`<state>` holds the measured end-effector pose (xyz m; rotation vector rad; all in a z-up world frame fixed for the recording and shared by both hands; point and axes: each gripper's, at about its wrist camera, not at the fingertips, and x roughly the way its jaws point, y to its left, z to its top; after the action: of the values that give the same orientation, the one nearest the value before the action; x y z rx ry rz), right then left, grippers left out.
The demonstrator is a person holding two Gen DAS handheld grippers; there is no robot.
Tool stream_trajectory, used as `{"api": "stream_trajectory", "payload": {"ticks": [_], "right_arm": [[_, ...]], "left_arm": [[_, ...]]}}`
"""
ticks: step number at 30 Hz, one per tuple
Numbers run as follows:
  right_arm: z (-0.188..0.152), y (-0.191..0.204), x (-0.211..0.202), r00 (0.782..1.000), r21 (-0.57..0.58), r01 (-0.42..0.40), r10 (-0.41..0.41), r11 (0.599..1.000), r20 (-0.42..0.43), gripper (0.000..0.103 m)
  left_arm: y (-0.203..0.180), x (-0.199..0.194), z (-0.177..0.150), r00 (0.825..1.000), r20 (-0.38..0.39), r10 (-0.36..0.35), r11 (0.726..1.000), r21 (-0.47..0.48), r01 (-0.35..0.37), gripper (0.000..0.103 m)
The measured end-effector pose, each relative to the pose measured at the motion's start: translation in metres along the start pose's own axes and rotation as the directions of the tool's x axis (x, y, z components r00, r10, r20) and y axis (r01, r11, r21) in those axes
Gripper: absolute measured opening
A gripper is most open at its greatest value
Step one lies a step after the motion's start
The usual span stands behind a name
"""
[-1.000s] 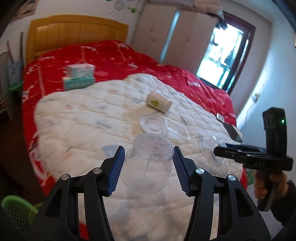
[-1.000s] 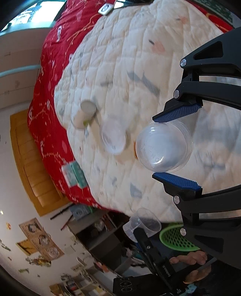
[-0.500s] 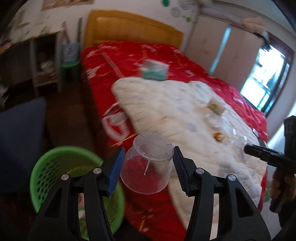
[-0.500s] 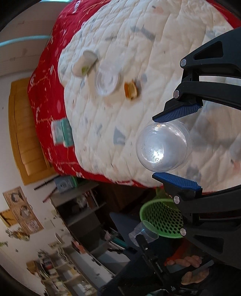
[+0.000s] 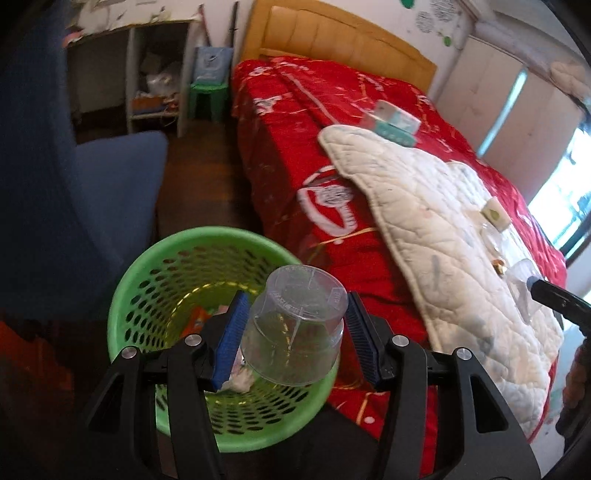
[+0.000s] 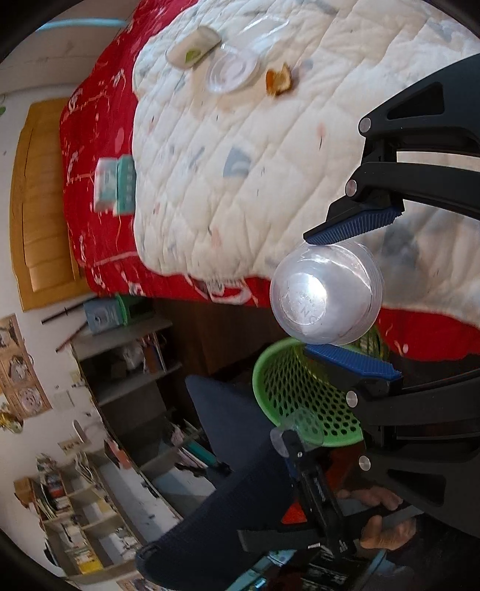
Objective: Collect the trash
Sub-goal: 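Drop the clear cup from the left tool and the dome lid from the right tool into the basket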
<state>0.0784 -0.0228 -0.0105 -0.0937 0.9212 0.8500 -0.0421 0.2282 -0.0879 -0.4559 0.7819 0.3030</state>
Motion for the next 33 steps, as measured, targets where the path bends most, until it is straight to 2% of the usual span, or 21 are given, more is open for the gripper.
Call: {"api": "stream_trajectory", "payload": {"ticks": [2, 4, 16, 25, 29, 33], "right_arm": [[0.002, 0.009, 0.006, 1.0, -0.013, -0.012, 0.012, 1.0, -0.008, 0.054], [0.005, 0.019, 0.013, 0.999, -0.027, -0.028, 0.028, 0.999, -0.016, 0.054], [0.013, 0.077, 0.061, 0.989, -0.096, -0.12, 0.111, 0.988, -0.093, 0.054], [0.008, 0.116, 0.106, 0.968, -0.09, -0.192, 0.174, 0.977, -0.178, 0.054], [0.006, 0.122, 0.118, 0.958, -0.056, -0.229, 0.215, 0.972, -0.189, 0.055], [0.005, 0.122, 0.117, 0.957, -0.042, -0.237, 0.226, 0.971, -0.18, 0.059]], "left_arm": [[0.006, -0.002, -0.001, 1.0, 0.001, 0.0, 1.0, -0.023, 0.0, 0.056], [0.015, -0.006, -0.003, 1.0, 0.009, -0.002, 0.999, -0.046, 0.002, 0.061], [0.05, -0.039, -0.014, 0.998, 0.057, 0.035, 0.991, -0.13, -0.027, 0.064], [0.075, -0.062, -0.022, 0.994, 0.092, 0.061, 0.979, -0.198, -0.042, 0.067], [0.079, -0.066, -0.021, 0.993, 0.098, 0.066, 0.977, -0.209, -0.045, 0.067], [0.075, -0.065, -0.02, 0.994, 0.095, 0.059, 0.978, -0.203, -0.039, 0.067]]}}
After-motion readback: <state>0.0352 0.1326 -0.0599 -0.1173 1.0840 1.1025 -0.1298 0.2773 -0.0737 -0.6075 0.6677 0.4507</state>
